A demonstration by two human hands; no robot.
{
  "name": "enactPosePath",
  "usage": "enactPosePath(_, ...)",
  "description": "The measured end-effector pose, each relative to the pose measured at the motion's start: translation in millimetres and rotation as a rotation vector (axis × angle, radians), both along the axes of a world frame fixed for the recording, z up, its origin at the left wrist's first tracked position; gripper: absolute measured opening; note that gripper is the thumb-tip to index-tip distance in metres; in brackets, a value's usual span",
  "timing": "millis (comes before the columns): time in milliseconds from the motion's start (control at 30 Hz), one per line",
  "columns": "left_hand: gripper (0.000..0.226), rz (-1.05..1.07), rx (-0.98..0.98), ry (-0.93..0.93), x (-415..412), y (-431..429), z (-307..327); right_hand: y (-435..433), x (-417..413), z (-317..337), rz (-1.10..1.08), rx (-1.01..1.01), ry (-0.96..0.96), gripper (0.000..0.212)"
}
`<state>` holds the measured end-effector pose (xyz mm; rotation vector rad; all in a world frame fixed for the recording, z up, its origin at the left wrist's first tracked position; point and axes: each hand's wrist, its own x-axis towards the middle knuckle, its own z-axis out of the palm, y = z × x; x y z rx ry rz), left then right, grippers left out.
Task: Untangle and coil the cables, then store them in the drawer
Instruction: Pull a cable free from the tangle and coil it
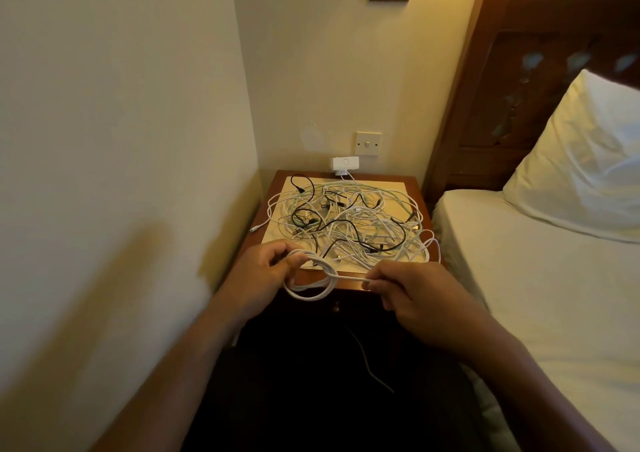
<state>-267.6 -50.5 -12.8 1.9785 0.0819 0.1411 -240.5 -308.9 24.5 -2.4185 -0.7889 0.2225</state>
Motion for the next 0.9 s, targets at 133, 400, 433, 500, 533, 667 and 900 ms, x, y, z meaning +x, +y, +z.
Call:
enactPosePath(133, 0.023, -0.275, -0.004, 0.177, -3.7, 18.7, 26.5, -8.1, 5.4, -6.3, 0.048, -0.05, -0.162, 0.019)
enactPosePath(400, 0.015, -0.105, -1.059, 0.099, -7.3, -35.5, 15.5, 19.4, -3.7, -44.8, -0.128, 0.193, -0.213, 0.02)
enactPosePath(433, 0.014, -0.079, -1.122, 0.109, -7.3, -43.6, 11.0, 24.0, -6.8, -46.3, -0.172, 0.282, -0.153, 0.016)
enactPosePath(500, 0.015, 0.019, -1.102, 0.124, -7.1, -56.4, 2.6, 30.2, -10.3, -45.8, -0.286, 0.547, 0.047, 0.015)
enactPosePath(533, 0.016, 0.079, -1.056, 0.127, -7.1, -61.8, -1.5, 32.4, -11.1, -46.2, -0.325, 0.667, 0.158, 0.016)
enactPosePath(667, 0.017, 0.272, -0.878, 0.085, -8.2, -76.2, -10.2, 40.7, -15.6, -50.7, -0.383, 0.951, 0.445, 0.017)
enactPosePath(900, 0.01, 0.368, -0.754, -0.02, -13.8, -85.6, -11.1, 42.3, -16.7, -56.7, -0.39, 1.049, 0.667, 0.019)
